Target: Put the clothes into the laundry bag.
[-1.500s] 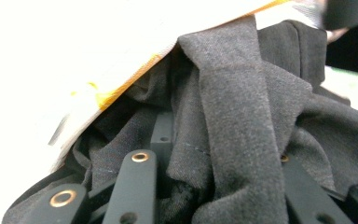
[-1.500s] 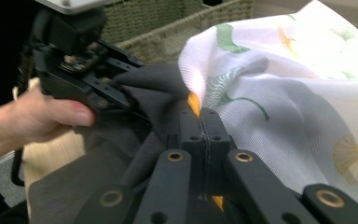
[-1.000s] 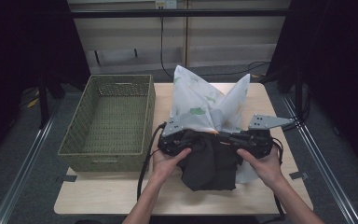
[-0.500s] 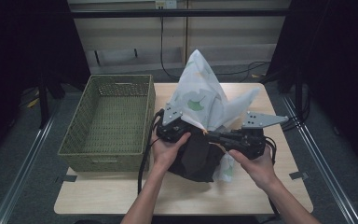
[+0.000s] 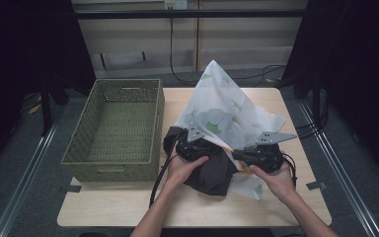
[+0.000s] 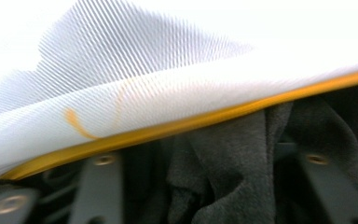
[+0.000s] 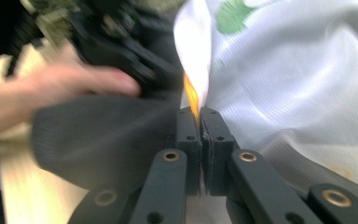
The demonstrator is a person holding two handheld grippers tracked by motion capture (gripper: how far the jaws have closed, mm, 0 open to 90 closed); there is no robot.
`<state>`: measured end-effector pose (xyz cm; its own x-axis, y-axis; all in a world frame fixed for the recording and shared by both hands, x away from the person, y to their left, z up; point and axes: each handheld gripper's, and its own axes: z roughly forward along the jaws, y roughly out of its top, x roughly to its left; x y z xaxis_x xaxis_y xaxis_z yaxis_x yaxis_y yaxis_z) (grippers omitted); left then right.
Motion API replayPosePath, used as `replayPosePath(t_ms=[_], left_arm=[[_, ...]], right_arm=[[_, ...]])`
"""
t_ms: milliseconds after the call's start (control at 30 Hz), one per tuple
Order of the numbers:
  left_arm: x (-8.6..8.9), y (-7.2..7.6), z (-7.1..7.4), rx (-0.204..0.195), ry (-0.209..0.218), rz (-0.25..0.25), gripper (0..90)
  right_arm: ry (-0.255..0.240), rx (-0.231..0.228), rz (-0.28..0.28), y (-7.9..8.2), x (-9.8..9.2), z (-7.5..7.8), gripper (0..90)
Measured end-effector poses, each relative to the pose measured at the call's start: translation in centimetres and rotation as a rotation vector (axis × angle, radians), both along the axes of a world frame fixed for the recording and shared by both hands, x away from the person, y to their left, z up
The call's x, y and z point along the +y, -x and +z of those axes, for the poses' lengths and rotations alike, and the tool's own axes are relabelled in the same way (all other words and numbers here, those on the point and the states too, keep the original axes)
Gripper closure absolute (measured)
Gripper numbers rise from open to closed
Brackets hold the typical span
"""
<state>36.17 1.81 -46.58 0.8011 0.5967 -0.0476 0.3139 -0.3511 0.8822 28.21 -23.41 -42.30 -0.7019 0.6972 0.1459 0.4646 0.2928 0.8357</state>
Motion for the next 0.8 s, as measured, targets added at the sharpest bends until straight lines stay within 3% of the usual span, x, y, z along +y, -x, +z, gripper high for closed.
replayPosePath(t_ms=[33,100,167,233,300,367,467,500,533,567,633,667,733,800], left_arm=[[0.4,0.3,0.4,0.017,0.018,-0.011,34.0],[1.2,1.1,1.2,0.011,0.051,-0.042,27.1],[1.9,2.3,1.9,-0.026,0.05,-0.048,22.6],[2.6,3.5,2.5,-0.04,0.075,-0.075,18.7],[3.2,4.8,3.0,-0.078,0.109,-0.088,14.4],[3.3,5.6,3.3,-0.058,0.12,-0.133,12.1],[2.6,6.1,2.6,-0.007,0.091,-0.193,7.8],[2.2,6.1,2.0,0.012,0.071,-0.241,9.9],[1.7,5.9,1.4,0.04,0.037,-0.253,11.7],[1.2,5.9,0.8,0.049,0.011,-0.248,8.6],[0.5,5.7,-0.3,0.032,-0.044,-0.238,6.9],[0.3,5.5,-1.0,0.046,-0.04,-0.237,5.8],[0.0,5.4,-2.0,0.044,-0.095,-0.215,4.4],[-0.2,5.4,-2.7,0.056,-0.116,-0.22,0.8]], right_arm=[[-0.001,0.005,-0.001,0.0,-0.1,-0.2,87.4],[-0.001,0.006,0.003,0.0,-0.1,-0.4,87.6],[-0.004,0.005,0.008,-0.1,0.0,-0.4,88.3],[-0.003,-0.002,0.008,-0.2,0.1,-0.4,88.3],[-0.002,0.0,0.008,-0.2,0.2,-0.4,88.3],[0.0,-0.001,0.008,-0.2,0.2,-0.4,88.3],[-0.001,0.001,0.012,-0.2,0.4,-0.4,88.3],[-0.001,0.001,0.012,-0.2,0.4,-0.4,88.3],[-0.002,0.002,0.013,-0.2,0.4,-0.4,88.3],[-0.001,0.002,0.015,-0.2,0.4,-0.4,88.3],[-0.002,0.004,0.015,-0.2,0.5,-0.5,88.4],[-0.002,0.004,0.016,-0.2,0.5,-0.5,88.4],[0.0,0.001,0.019,-0.2,0.4,-0.5,88.4],[0.0,0.001,0.021,-0.2,0.5,-0.4,88.4]])
